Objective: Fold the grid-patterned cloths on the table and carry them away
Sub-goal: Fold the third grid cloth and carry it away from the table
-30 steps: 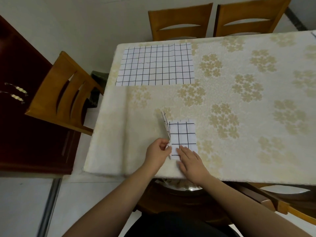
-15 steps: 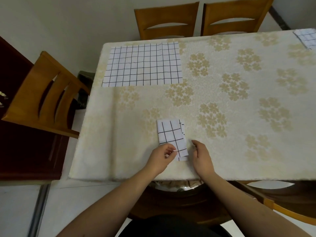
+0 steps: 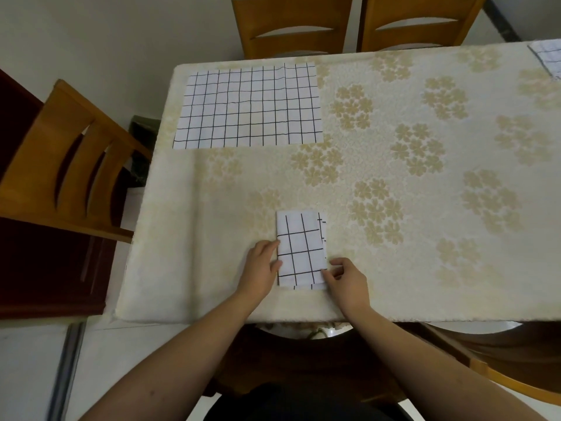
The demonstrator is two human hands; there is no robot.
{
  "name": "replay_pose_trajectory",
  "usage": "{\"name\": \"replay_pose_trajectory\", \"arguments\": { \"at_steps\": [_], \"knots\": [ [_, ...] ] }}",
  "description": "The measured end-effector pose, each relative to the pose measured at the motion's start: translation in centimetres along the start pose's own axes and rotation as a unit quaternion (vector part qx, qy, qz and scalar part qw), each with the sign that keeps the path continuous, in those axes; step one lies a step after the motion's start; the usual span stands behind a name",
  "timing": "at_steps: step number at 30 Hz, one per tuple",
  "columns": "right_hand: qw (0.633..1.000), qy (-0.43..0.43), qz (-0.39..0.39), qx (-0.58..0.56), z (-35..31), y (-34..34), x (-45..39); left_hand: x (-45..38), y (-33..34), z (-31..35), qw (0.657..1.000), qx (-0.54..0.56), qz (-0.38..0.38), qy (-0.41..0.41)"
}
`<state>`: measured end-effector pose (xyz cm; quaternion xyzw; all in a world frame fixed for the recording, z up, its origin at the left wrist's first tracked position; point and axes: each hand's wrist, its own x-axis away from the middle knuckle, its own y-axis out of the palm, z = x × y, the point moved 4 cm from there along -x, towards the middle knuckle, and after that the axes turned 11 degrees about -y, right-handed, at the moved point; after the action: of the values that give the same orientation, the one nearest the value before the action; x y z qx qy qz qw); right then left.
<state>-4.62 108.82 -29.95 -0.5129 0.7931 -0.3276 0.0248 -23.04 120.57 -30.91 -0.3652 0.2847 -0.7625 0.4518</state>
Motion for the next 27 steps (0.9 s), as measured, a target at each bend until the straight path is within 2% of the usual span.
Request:
{"name": "replay_pose_trajectory", "arguments": {
  "at_steps": [3, 7, 16, 19, 22, 25, 27],
  "knots": [
    [0.999, -0.014, -0.018, 0.030, 0.4, 0.2, 0.7, -0.1, 0.3, 0.1, 0.992, -0.103, 0.009, 0.067],
    [0.994, -0.041, -0.026, 0.095, 0.2, 0.8, 1.2, -0.1, 1.7, -0.6, 0.967, -0.227, -0.044, 0.103],
    [0.994, -0.021, -0.013, 0.107, 0.6, 0.9, 1.3, -0.2, 2.0, -0.9, 0.935, -0.315, -0.015, 0.163],
    [0.988, -0.028, 0.002, 0.152, 0.8, 0.7, 1.1, -0.2, 1.8, -0.9, 0.933, -0.321, -0.023, 0.160],
    [0.971, -0.084, 0.026, 0.223, 0.4, 0.6, 0.7, -0.2, 1.9, -1.1, 0.937, -0.318, -0.026, 0.145],
    [0.943, -0.193, 0.069, 0.263, -0.6, 0.6, 0.1, -0.3, 2.1, -1.2, 0.937, -0.318, -0.028, 0.141],
    [0.917, -0.276, 0.063, 0.281, -1.6, 1.2, -0.7, -0.3, 2.2, -1.2, 0.937, -0.319, -0.031, 0.140]
  ]
}}
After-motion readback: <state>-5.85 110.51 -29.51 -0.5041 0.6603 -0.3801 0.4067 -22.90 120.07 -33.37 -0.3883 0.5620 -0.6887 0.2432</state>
